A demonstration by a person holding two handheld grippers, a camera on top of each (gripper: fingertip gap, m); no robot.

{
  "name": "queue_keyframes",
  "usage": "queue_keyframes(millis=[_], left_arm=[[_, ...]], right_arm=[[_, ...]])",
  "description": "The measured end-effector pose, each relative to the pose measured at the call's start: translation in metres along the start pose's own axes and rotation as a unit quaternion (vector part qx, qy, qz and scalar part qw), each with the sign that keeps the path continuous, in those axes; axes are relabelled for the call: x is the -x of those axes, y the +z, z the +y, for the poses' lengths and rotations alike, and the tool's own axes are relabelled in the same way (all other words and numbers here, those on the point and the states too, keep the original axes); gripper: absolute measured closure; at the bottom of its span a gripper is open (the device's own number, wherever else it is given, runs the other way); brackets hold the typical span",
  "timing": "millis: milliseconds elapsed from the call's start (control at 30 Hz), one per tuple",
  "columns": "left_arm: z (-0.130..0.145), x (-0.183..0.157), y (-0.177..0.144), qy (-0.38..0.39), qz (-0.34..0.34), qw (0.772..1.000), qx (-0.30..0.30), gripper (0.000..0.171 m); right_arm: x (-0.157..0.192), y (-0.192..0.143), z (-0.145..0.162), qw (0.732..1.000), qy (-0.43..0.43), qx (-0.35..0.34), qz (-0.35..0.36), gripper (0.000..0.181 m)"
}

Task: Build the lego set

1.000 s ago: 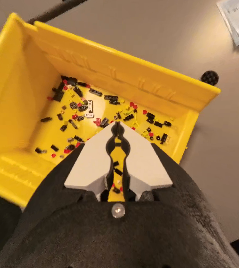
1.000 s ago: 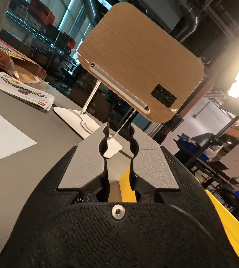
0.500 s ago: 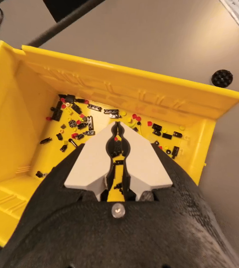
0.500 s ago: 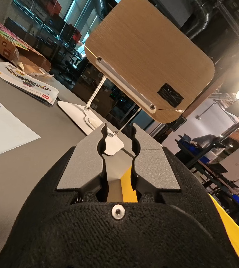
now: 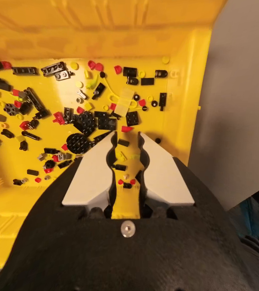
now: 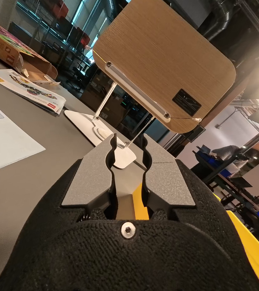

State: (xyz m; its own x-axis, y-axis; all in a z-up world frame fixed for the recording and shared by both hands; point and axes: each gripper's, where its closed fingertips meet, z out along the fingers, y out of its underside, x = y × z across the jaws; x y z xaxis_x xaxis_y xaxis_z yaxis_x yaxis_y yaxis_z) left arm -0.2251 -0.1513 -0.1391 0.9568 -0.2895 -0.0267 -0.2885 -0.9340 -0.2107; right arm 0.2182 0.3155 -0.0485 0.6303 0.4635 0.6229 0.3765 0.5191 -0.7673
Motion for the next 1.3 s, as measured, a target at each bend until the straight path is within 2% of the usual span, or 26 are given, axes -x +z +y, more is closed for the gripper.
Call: queue_keyframes(millis=[67, 267, 367, 433, 533, 700, 833, 900, 967, 1033, 1167, 1300], left_arm=[[-0.002, 0.000, 0.002, -0.002, 0.006, 1.000, 0.000, 0.146], [0.007, -0.001, 0.016, 0.019, 0.009, 0.998, 0.052, 0.149], [0.001, 0.000, 0.019, 0.024, 0.005, 0.999, 0.039, 0.151], [-0.006, 0.000, 0.020, 0.024, 0.004, 1.000, 0.018, 0.158], [-0.004, 0.001, 0.020, 0.009, 0.010, 1.000, 0.020, 0.171], [-0.002, 0.002, 0.015, 0.030, -0.004, 0.999, 0.010, 0.171], [-0.002, 0.010, -0.002, 0.015, -0.029, 0.999, -0.007, 0.171], [0.003, 0.007, -0.005, -0.002, -0.014, 1.000, 0.000, 0.171], [0.010, 0.001, 0.000, -0.016, 0.008, 1.000, 0.020, 0.154], [0.017, 0.002, 0.006, -0.010, -0.003, 0.999, 0.046, 0.142], [0.006, 0.001, 0.008, 0.002, -0.010, 1.000, 0.025, 0.142], [0.015, -0.001, 0.014, 0.003, -0.002, 0.998, 0.056, 0.146]], right_arm=[[0.000, 0.000, 0.000, 1.000, 0.001, -0.001, -0.001, 0.152], [0.001, 0.000, 0.000, 1.000, 0.004, -0.002, -0.005, 0.152], [0.002, 0.000, 0.000, 1.000, 0.005, -0.002, -0.008, 0.153], [0.003, 0.000, 0.000, 1.000, 0.004, -0.003, -0.010, 0.153], [0.004, 0.000, -0.001, 1.000, 0.003, -0.004, -0.013, 0.153], [0.004, 0.000, -0.001, 1.000, 0.009, -0.007, -0.016, 0.153], [0.005, 0.000, -0.001, 1.000, 0.011, -0.007, -0.019, 0.153], [0.007, 0.000, -0.001, 1.000, 0.011, -0.007, -0.022, 0.153], [0.007, 0.000, -0.001, 1.000, 0.010, -0.007, -0.024, 0.153], [0.008, 0.001, -0.001, 1.000, 0.011, -0.006, -0.026, 0.153], [0.008, 0.001, -0.001, 1.000, 0.013, -0.006, -0.027, 0.153], [0.008, 0.001, -0.001, 0.999, 0.015, -0.006, -0.028, 0.153]])
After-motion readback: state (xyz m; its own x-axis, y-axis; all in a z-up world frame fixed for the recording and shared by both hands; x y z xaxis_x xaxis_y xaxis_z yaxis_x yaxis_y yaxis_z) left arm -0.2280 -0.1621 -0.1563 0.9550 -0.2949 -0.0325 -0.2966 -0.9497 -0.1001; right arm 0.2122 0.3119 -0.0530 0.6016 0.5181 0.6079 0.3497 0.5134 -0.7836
